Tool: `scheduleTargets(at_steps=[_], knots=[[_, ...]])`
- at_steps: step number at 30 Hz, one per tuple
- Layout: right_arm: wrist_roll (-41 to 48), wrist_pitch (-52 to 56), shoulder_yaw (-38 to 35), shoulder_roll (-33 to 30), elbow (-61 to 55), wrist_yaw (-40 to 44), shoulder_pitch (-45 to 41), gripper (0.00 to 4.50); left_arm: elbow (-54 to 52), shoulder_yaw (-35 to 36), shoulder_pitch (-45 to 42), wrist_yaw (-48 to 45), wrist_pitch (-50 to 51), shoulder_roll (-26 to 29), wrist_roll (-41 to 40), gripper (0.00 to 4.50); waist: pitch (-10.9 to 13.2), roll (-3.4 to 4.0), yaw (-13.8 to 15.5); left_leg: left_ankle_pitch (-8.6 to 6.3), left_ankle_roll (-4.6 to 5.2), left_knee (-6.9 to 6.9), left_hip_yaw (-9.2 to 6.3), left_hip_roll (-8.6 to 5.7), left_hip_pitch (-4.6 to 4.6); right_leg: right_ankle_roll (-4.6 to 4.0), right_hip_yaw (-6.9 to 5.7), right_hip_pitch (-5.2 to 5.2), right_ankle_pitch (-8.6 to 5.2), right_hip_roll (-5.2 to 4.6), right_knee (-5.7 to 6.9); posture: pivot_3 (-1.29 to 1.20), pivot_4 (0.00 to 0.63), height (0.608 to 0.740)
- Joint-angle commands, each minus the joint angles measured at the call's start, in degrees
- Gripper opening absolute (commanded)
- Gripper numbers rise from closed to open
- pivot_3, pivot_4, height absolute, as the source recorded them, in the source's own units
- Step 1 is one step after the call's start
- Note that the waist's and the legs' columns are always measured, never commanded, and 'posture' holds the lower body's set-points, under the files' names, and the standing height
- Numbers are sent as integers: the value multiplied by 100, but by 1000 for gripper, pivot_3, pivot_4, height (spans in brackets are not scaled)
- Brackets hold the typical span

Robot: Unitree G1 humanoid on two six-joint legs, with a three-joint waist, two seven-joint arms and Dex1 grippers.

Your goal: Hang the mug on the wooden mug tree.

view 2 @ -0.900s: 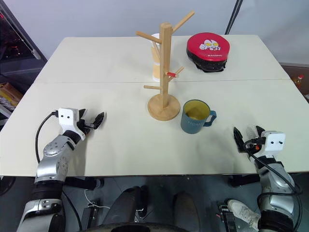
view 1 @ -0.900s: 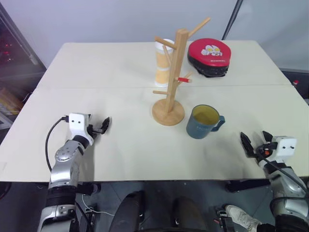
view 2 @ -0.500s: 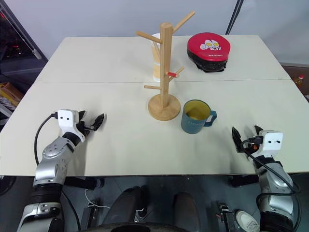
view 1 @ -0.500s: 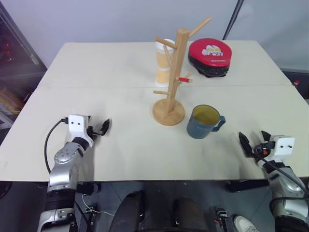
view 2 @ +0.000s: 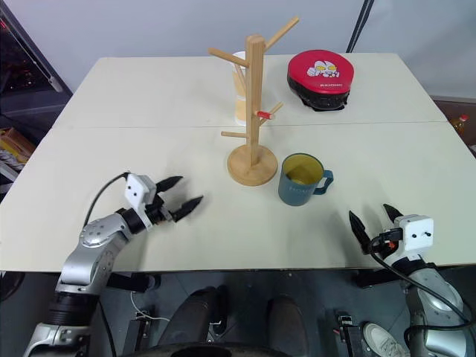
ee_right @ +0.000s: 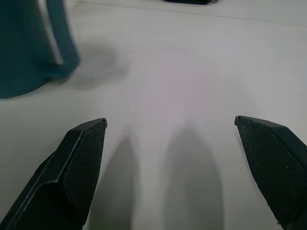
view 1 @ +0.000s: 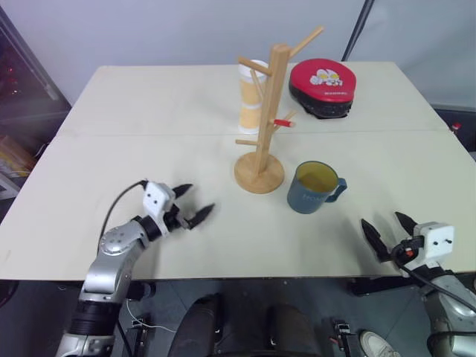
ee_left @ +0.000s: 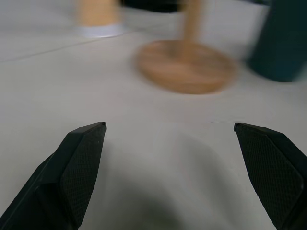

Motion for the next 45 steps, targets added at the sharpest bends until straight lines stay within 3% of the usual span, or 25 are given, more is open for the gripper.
scheduleTargets(at_steps=[1,12,31,34,40,41,45], knots=[[14,-156,97,15,-360,57,-26,4433,-538,-212,42,-517,240,209,-317,4500,0,3,2,0,0,0,0,2,0,-3,0,0,0,1,-3,0,150,740],[-266,-12,583,149,-115,-363,-917,4433,-932,-480,-153,-640,512,273,-351,4500,-2,7,15,1,1,1,1,4,0,-5,0,1,0,5,-7,0,150,740],[-415,132,939,148,392,-397,-1648,4433,-1182,-455,-88,-541,540,274,-397,4500,-1,7,4,1,2,1,1,4,0,12,-1,2,9,18,-7,0,150,740],[-390,189,1012,171,459,-380,-1761,3604,-1190,-432,-90,-537,539,292,-391,4500,-1,7,8,1,2,1,2,6,0,11,0,0,9,20,-6,0,150,740],[-321,357,1155,239,317,-337,-1826,357,-1189,-406,-87,-512,537,305,-375,4500,-1,7,15,1,2,1,2,6,0,11,0,1,10,21,-7,0,150,740],[-312,383,1180,245,254,-343,-1812,68,-1186,-404,-83,-504,533,304,-369,4500,-1,7,15,1,2,0,2,6,0,11,0,0,9,21,-7,0,150,740],[-517,498,1347,61,-268,-313,-1654,68,-1128,-366,-73,-452,474,292,-325,4500,0,9,13,1,2,1,2,6,0,11,0,0,9,20,-7,0,150,740]])
